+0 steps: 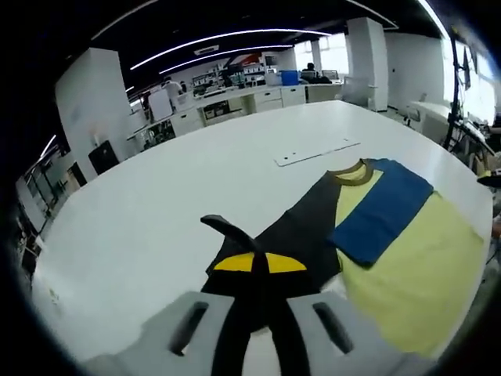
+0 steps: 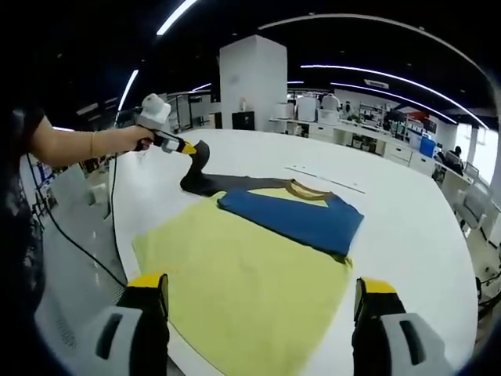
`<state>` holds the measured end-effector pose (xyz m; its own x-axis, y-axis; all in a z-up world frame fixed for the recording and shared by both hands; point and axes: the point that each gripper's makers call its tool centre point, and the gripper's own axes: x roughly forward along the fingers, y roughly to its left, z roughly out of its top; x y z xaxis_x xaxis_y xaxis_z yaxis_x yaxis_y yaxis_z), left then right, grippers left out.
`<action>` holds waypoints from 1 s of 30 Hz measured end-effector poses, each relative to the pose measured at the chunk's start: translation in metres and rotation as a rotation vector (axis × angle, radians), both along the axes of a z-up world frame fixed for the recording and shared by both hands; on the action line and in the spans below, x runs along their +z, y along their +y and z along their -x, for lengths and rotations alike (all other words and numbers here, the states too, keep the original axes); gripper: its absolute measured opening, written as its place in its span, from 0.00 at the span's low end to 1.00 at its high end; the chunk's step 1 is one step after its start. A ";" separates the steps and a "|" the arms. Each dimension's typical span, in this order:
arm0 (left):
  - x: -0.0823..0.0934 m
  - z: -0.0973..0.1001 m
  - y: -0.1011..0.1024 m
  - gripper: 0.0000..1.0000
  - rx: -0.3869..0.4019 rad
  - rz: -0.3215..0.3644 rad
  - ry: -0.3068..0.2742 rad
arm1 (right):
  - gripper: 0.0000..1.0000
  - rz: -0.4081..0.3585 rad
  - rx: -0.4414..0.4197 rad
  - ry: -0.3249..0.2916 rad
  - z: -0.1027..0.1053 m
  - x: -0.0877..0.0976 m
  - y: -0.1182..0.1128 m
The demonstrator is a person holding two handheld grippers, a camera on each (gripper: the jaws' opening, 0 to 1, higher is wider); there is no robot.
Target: Fold the garment on the visible template until the final outline fits inside the template.
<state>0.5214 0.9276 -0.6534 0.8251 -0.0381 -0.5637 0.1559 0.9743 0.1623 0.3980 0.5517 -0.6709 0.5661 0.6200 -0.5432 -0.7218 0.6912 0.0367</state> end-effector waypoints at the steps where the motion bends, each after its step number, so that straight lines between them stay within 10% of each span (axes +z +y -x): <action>1: 0.001 -0.001 -0.002 0.00 -0.005 0.000 -0.002 | 1.00 -0.005 -0.001 0.001 0.000 0.000 0.000; 30: 0.030 -0.029 -0.076 0.00 -0.177 -0.017 -0.035 | 1.00 -0.029 0.009 0.017 0.008 -0.006 0.001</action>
<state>0.5509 0.8516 -0.6236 0.8257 -0.1751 -0.5362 0.3185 0.9293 0.1868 0.3903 0.5526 -0.6770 0.5511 0.6408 -0.5344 -0.7274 0.6828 0.0687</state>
